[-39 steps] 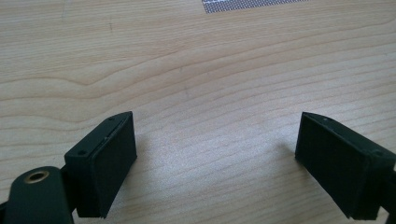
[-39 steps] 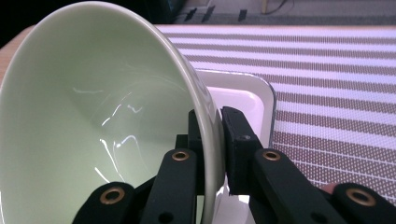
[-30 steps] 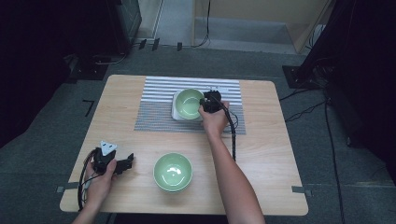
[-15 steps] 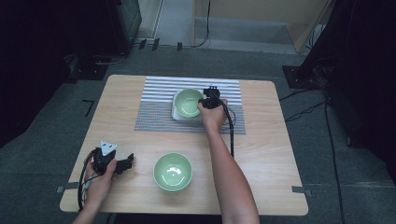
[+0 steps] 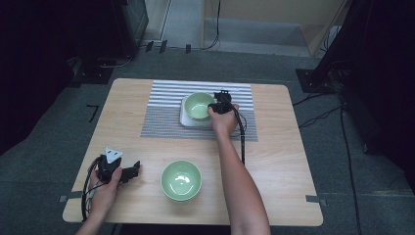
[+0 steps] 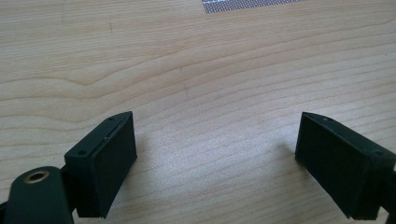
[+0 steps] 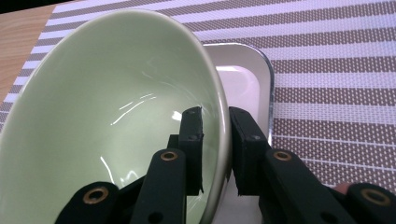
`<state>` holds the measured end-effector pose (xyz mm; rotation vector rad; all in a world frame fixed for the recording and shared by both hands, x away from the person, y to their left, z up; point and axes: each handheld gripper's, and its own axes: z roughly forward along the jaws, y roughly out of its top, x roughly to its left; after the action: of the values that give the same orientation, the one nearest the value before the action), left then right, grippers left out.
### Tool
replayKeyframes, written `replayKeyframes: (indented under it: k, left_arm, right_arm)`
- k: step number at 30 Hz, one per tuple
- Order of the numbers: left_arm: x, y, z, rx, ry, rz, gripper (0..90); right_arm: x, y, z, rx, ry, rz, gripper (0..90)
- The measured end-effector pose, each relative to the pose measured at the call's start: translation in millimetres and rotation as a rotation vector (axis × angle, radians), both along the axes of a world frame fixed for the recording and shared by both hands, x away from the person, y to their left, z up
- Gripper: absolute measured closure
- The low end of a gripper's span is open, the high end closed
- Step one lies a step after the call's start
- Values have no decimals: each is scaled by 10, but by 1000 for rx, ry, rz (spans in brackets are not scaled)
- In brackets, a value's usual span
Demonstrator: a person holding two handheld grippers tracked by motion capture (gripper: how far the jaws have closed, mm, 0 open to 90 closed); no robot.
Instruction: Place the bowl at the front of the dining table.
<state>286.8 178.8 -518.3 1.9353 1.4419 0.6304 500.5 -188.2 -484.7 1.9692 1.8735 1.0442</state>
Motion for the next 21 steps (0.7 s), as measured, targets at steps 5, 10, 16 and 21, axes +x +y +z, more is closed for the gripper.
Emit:
replayKeyframes:
  k: [5, 10, 16, 21]
  left_arm:
    - [0, 0, 0, 0, 0, 0, 120]
    - [0, 0, 0, 0, 0, 0, 120]
    - [0, 0, 0, 0, 0, 0, 120]
    - [0, 1, 1, 1, 1, -1, 120]
  right_arm:
    - [7, -26, -35, 10, 5, -4, 735]
    - [0, -52, -45, 41, -5, 15, 664]
    - [-29, -45, 1, -15, -30, 35, 329]
    - [-100, 2, 61, -76, -85, 69, 284]
